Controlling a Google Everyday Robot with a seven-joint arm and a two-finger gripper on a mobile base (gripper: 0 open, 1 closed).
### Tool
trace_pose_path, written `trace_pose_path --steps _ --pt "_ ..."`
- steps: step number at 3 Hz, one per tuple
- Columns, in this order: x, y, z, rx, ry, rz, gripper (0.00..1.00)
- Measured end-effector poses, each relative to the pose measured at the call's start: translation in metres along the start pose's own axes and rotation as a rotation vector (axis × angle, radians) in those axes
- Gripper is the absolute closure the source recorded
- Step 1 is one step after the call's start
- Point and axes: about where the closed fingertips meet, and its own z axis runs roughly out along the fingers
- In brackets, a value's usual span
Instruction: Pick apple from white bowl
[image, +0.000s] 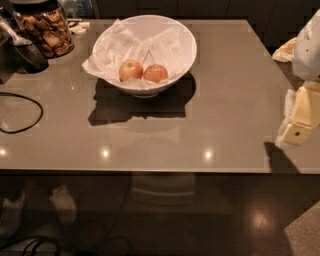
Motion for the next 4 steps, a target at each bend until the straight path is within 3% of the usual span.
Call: trace_pose_path --steps 1,2,3,4 --pt "0.000 0.000 0.000 0.000 0.000 0.000 0.00" --pt "-0.014 -0.024 0.004 -0.017 0.024 0.033 0.00" --pt "-0.057 -0.085 0.022 -0.036 0.064 0.040 0.00" --pt "-0.065 -0.093 0.022 -0.007 0.040 0.036 0.00"
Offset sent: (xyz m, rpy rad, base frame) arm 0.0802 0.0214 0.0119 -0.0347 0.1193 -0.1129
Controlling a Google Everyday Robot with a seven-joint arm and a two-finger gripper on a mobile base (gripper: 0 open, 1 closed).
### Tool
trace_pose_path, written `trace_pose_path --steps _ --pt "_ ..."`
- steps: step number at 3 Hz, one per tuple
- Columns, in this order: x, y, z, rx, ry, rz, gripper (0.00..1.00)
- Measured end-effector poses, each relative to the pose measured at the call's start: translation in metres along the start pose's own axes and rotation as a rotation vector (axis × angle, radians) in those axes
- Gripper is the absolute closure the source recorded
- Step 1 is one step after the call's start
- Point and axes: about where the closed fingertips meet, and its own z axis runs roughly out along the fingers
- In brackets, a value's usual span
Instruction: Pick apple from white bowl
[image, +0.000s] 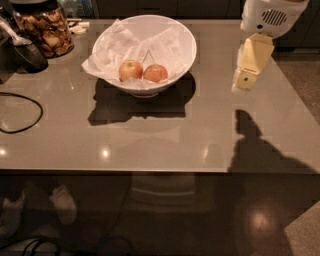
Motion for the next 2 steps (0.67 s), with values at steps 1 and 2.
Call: trace_pose_path --steps 1,2 --pt "-0.014 -0.008 0.007 -0.021 -0.044 0.016 0.00" --pt "-0.038 -0.028 0.011 -0.040 -0.093 0.023 0.00"
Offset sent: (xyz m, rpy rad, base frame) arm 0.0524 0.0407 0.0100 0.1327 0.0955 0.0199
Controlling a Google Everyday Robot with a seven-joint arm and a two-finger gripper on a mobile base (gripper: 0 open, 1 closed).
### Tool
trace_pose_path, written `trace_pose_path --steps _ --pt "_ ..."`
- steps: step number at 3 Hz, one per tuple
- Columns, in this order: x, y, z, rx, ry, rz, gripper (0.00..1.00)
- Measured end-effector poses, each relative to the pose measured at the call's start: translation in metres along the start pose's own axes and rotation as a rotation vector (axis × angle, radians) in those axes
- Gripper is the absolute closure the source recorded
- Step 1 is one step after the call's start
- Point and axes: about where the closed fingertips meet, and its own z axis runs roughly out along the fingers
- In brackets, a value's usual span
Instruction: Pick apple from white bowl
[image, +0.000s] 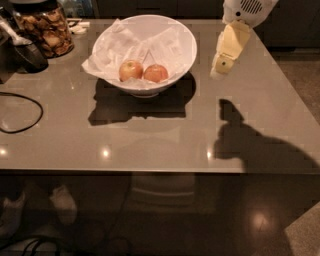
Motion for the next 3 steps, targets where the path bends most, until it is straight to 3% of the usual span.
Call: trace_pose_path --steps 1,2,3 --pt "-0.025 -0.012 0.008 -0.019 -0.042 -0.024 0.00" --pt "-0.032 -0.020 0.009 0.008 -0.065 -0.024 0.00" --pt "-0.047 -0.029 0.021 0.002 -0.100 -0.017 0.00"
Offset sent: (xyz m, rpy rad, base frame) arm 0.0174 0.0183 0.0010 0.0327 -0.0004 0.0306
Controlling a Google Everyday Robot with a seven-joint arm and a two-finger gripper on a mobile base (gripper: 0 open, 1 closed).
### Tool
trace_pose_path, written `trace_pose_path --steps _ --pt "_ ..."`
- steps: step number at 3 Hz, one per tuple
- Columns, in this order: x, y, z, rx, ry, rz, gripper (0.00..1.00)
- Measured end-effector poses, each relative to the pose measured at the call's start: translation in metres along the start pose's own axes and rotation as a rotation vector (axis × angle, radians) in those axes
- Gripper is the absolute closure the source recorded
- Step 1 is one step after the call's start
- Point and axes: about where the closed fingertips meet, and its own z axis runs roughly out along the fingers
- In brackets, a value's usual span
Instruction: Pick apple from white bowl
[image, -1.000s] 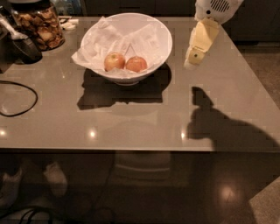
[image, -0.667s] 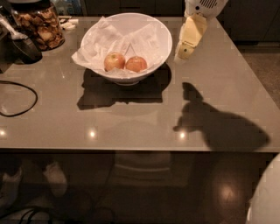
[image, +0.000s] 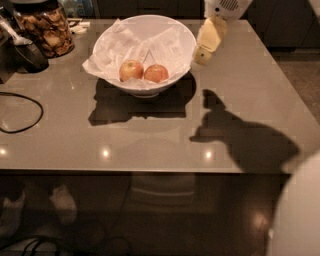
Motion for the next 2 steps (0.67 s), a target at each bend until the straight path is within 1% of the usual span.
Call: trace_pose_path --steps 2 --pt "-0.033 -0.022 0.028 -0.044 -0.040 -0.005 0.08"
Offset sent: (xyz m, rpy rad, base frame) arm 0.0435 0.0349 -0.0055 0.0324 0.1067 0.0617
